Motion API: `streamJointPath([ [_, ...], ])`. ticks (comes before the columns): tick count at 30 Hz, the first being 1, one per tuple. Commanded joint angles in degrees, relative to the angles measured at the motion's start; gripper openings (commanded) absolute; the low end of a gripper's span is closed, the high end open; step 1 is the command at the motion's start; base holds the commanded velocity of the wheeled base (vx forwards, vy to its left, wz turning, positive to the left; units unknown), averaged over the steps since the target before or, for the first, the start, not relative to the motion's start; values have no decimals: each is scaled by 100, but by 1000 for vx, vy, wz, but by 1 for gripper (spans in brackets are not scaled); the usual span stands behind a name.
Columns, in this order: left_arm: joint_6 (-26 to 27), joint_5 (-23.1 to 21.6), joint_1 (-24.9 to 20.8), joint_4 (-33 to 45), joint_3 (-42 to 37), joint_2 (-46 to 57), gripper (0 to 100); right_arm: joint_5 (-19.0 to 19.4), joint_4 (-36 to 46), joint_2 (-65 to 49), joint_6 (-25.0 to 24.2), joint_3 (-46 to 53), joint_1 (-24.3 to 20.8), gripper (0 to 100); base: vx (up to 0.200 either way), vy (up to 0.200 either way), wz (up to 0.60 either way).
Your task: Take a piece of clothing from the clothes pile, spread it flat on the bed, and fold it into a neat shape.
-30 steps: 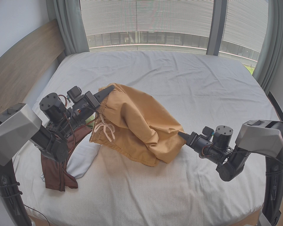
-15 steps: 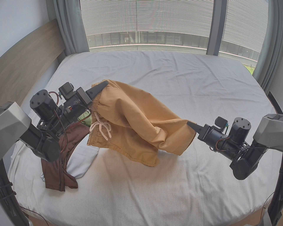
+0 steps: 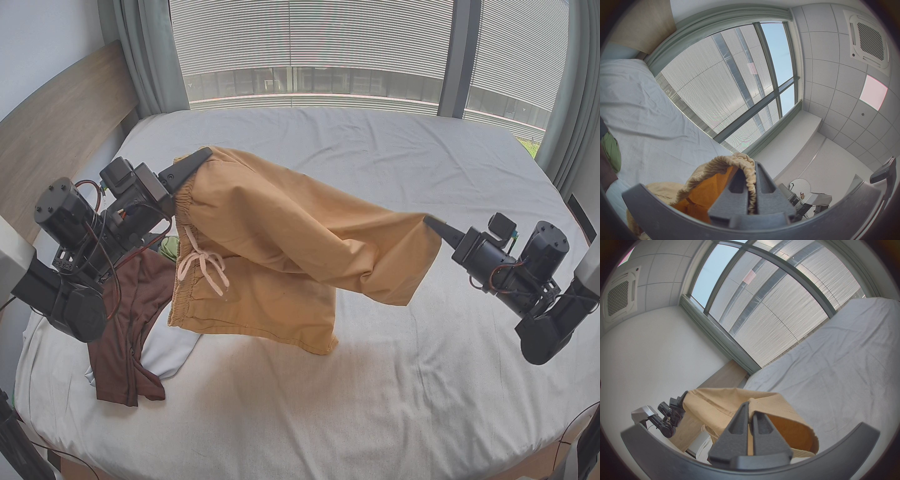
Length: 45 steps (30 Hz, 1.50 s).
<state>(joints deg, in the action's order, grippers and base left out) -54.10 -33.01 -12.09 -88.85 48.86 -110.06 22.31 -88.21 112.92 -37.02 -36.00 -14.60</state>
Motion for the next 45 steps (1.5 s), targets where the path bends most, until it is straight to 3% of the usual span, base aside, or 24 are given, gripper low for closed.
streamJointPath([
  [1, -21, 5, 23, -1, -61, 178, 0, 133, 32, -613, -121, -127, 248, 0, 0, 0, 0],
  [11, -30, 58, 146, -1, 220, 116, 0, 151, 102, -649, -376, -680, 599, 0, 0, 0, 0],
  [20, -162, 58, 163, -1, 379, 19, 0, 423, 682, -693, -719, -1384, 916, 0, 0, 0, 0],
  [24, -136, 111, 137, -1, 677, -183, 0, 423, 1008, -710, -719, -1647, 942, 0, 0, 0, 0],
  [28, -162, 454, 111, 8, 1126, -411, 0, 423, 1350, -684, -719, -2051, 942, 0, 0, 0, 0],
  [45, -180, 480, 155, 289, 1759, -543, 0, 423, 2774, -684, -719, -3449, 916, 0, 0, 0, 0],
])
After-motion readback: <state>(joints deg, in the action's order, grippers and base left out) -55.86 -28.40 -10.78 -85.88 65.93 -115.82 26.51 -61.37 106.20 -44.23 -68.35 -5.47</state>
